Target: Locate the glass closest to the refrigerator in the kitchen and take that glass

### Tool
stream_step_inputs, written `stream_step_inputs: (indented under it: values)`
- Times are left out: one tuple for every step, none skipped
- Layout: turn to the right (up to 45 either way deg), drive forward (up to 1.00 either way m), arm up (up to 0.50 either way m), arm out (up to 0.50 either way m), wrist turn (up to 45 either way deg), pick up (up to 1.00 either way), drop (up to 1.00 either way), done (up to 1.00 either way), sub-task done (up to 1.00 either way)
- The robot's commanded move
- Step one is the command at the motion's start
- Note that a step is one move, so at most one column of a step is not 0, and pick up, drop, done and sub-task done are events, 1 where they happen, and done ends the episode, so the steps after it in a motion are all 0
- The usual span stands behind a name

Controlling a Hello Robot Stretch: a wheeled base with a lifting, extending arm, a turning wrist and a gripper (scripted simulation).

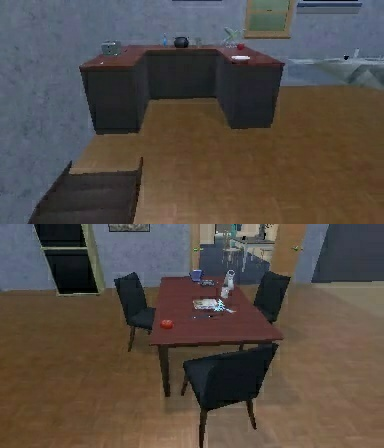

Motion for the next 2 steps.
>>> stream_step_inputs:
  values:
    - [0.0,0.05,0.00,0.00,0.0,0.00,0.00,0.00,0.00]
    - [39.0,0.00,0.00,0.00,0.0,0.00,0.00,0.00,0.00]
